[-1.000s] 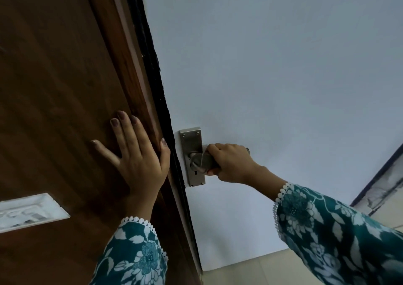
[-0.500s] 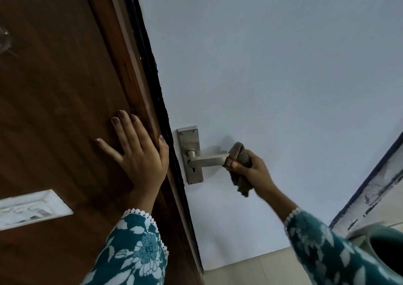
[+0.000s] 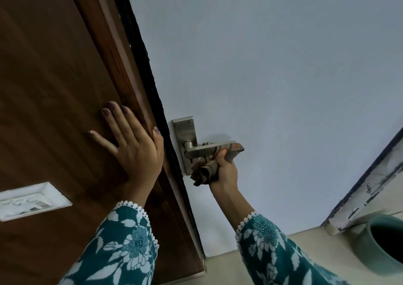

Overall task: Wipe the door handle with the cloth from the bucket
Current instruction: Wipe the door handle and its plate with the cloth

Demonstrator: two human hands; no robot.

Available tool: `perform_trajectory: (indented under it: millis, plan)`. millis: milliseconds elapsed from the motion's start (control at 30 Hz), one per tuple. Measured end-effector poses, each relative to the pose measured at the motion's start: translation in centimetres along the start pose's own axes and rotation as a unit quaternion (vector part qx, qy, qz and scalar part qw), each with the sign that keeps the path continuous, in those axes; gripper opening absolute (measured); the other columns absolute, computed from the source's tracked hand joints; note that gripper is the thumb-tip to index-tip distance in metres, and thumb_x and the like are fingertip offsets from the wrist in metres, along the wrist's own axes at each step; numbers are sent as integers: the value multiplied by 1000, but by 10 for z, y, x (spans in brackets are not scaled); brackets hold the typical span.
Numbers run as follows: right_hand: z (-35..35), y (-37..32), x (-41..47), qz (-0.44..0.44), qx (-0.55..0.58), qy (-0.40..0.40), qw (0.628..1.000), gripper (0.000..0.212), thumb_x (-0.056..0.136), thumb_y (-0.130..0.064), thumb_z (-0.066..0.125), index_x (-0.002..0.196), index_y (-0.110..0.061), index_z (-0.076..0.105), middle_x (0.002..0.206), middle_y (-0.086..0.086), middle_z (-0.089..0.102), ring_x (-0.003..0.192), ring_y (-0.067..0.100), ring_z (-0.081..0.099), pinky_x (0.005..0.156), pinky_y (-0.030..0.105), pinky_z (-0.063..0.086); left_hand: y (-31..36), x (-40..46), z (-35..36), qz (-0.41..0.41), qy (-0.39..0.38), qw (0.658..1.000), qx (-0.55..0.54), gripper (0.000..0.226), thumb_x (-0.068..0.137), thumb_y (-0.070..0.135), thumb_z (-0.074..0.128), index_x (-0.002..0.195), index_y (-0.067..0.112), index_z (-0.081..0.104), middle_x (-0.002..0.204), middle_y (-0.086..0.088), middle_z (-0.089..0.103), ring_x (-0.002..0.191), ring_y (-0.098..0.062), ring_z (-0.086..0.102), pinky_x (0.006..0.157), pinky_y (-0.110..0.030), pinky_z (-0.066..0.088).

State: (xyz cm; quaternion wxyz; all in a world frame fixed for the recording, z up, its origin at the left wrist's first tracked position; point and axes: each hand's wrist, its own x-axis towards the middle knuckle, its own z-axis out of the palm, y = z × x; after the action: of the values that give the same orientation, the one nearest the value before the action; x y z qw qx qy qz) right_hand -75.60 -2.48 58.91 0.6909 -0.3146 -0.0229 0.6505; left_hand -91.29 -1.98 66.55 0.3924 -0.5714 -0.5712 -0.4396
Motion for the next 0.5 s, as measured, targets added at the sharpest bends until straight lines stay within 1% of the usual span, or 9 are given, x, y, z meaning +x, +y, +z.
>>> perform_trajectory:
  millis: [67, 133, 167, 233, 267, 300, 400, 467, 500]
  plan:
    - [2, 0, -3, 10, 9, 3, 1000, 28, 92, -21, 57, 115, -6, 59, 106, 17, 63, 100, 36, 58, 99, 62, 42, 1, 0, -1, -4, -4, 1000, -1, 62, 98, 27, 42, 143, -10, 19, 144, -35, 32, 137, -43, 22, 101, -73, 16]
    - [9, 5, -11, 26, 16, 5, 999, 34, 92, -21, 58, 121, -3, 56, 106, 18, 64, 103, 38, 59, 96, 60, 45, 3, 1, -3, -7, -12, 1000, 1, 62, 98, 27, 42, 143, -10, 19, 145, -34, 31, 137, -43, 21, 101, -73, 16]
    - [13, 9, -16, 40, 19, 4, 999, 36, 92, -20, 58, 123, -2, 55, 106, 19, 65, 102, 37, 60, 93, 57, 48, 3, 1, -4, -8, -16, 1000, 2, 63, 98, 26, 43, 143, -10, 18, 145, -35, 30, 138, -42, 21, 101, -73, 15]
    - [22, 17, -29, 64, 27, -3, 998, 33, 93, -17, 56, 122, -3, 54, 98, 18, 65, 89, 33, 61, 82, 49, 54, 4, 1, -5, -11, -26, 1000, 3, 63, 98, 25, 44, 143, -10, 17, 146, -35, 29, 138, -42, 19, 102, -73, 15]
    - [25, 19, -31, 67, 25, -5, 997, 28, 93, -16, 55, 119, -4, 55, 93, 16, 65, 85, 31, 60, 79, 47, 54, 5, 0, -6, -12, -34, 999, 2, 64, 98, 26, 44, 143, -10, 17, 146, -35, 28, 138, -42, 19, 102, -73, 15]
    - [26, 19, -32, 66, 15, -8, 998, 24, 94, -15, 55, 116, -4, 56, 90, 15, 65, 84, 31, 61, 80, 47, 54, 5, 0, -7, -13, -39, 999, 1, 64, 98, 26, 44, 143, -10, 16, 146, -35, 28, 138, -42, 18, 102, -72, 15]
    - [18, 10, -32, 71, -54, -23, 996, 21, 92, -15, 59, 110, -3, 60, 99, 17, 68, 99, 36, 63, 92, 52, 51, 6, 3, -9, -23, -46, 999, 1, 64, 98, 24, 46, 143, -10, 16, 146, -35, 28, 138, -43, 21, 102, -72, 16]
    - [2, 1, -35, 85, -142, -47, 985, 17, 91, -15, 60, 103, -4, 64, 101, 16, 69, 97, 34, 65, 93, 48, 51, 11, 2, -12, -41, -54, 998, -12, 65, 96, 21, 48, 143, -9, 15, 146, -36, 27, 138, -45, 23, 103, -72, 17]
    - [-7, -3, -38, 92, -175, -64, 978, 15, 91, -15, 60, 100, -4, 65, 98, 16, 70, 92, 32, 66, 90, 46, 53, 15, -1, -15, -50, -63, 996, -30, 66, 95, 18, 48, 144, -9, 14, 147, -36, 25, 139, -45, 21, 104, -71, 16]
